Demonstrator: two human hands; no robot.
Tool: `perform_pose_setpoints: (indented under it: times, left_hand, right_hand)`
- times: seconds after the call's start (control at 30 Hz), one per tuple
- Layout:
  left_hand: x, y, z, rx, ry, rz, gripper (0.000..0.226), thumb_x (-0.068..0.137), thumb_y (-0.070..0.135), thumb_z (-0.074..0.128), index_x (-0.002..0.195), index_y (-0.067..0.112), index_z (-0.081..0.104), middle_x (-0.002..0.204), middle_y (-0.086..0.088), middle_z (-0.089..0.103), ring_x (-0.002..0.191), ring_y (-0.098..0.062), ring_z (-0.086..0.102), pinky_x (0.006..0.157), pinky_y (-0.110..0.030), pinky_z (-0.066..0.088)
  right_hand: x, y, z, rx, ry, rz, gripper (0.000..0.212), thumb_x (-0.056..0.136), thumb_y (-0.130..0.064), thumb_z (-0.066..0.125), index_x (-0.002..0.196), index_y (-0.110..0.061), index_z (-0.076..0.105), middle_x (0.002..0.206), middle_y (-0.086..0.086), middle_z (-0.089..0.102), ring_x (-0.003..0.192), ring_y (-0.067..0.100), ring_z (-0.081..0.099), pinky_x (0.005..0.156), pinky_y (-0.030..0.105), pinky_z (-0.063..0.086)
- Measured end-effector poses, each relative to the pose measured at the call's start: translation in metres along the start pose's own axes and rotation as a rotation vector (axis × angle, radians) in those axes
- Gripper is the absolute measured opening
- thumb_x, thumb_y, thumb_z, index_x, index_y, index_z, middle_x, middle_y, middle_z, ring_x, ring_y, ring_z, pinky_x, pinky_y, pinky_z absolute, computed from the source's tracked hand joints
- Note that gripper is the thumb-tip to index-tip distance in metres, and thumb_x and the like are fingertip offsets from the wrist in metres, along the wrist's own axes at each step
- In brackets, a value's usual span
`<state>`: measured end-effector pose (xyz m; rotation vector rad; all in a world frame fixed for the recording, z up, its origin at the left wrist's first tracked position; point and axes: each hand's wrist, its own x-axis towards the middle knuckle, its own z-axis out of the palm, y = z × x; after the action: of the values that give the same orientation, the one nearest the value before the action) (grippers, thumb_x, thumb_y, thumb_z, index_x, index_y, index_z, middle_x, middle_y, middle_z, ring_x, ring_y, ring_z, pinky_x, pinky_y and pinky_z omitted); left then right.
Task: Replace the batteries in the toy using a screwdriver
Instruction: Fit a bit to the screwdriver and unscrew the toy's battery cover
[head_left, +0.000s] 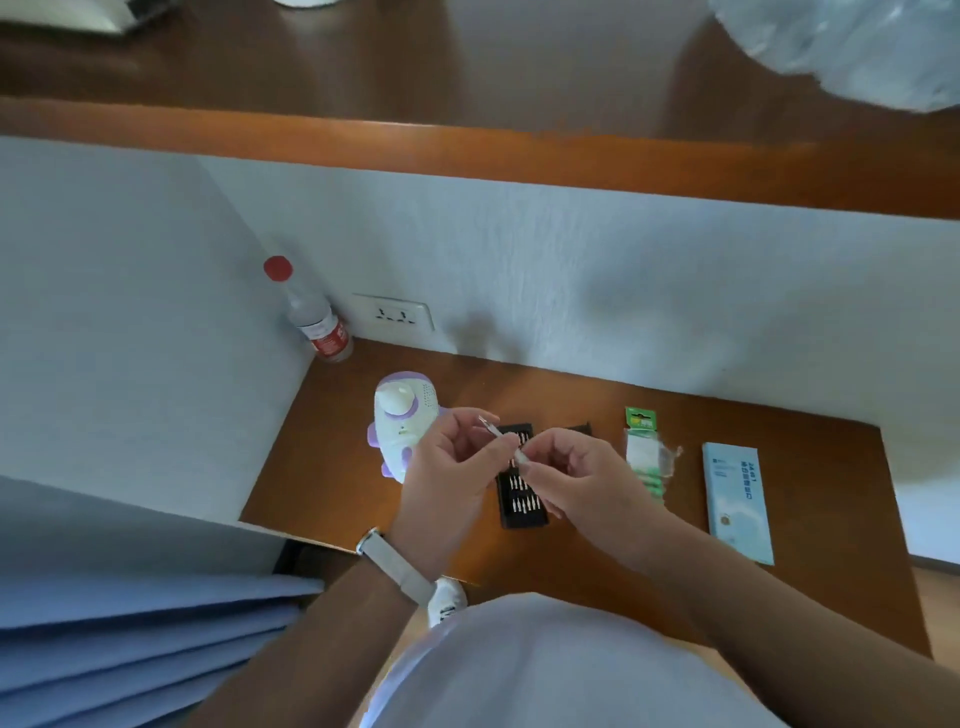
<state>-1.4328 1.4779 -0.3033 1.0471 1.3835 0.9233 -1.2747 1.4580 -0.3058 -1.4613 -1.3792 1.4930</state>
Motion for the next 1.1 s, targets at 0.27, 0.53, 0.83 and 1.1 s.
perform_pose_setpoints:
  times: [0.27, 0.53, 0.83, 1.1]
  left_hand:
    - [0.04, -0.035, -0.11, 0.226, 0.2, -0.028, 0.011, 0.091, 0.028, 0.071, 0.089, 0.021, 0.064, 0.082, -0.001, 0.067, 0.075, -0.02, 0.063, 0.053, -0.007, 0.05]
    - [0.085, -0.077, -0.154, 0.199, 0.072, -0.158, 0.026, 0.093, 0.039, 0.067, 0.108, 0.02, 0.058, 0.095, 0.001, 0.064, 0.086, -0.015, 0.062, 0.068, -0.02, 0.048]
    - [0.112, -0.084, -0.143, 0.056, -0.154, -0.285, 0.045, 0.089, 0.024, 0.074, 0.126, 0.021, 0.047, 0.114, 0.004, 0.062, 0.097, -0.005, 0.059, 0.066, -0.014, 0.045]
    - [0.126, -0.096, -0.136, -0.061, -0.196, -0.34, 0.078, 0.073, 0.031, 0.088, 0.136, 0.016, 0.046, 0.123, -0.004, 0.066, 0.109, -0.021, 0.067, 0.086, -0.037, 0.059]
  right_hand:
    - [0.06, -0.001, 0.076, 0.144, 0.13, 0.209, 0.029, 0.097, -0.023, 0.058, 0.07, -0.03, 0.066, 0.062, 0.004, 0.054, 0.06, 0.026, 0.043, 0.06, 0.035, 0.039]
    - [0.103, 0.008, 0.112, 0.463, 0.385, 0.414, 0.023, 0.094, -0.012, 0.052, 0.073, -0.011, 0.06, 0.065, 0.006, 0.048, 0.058, 0.018, 0.041, 0.059, 0.029, 0.04]
    - [0.136, 0.014, 0.117, 0.571, 0.43, 0.453, 0.019, 0.09, -0.008, 0.054, 0.072, -0.011, 0.06, 0.063, 0.004, 0.05, 0.054, 0.015, 0.045, 0.056, 0.029, 0.043]
    - [0.149, 0.023, 0.116, 0.569, 0.298, 0.403, 0.017, 0.083, -0.013, 0.056, 0.066, -0.011, 0.052, 0.061, 0.004, 0.046, 0.053, 0.018, 0.04, 0.051, 0.031, 0.036]
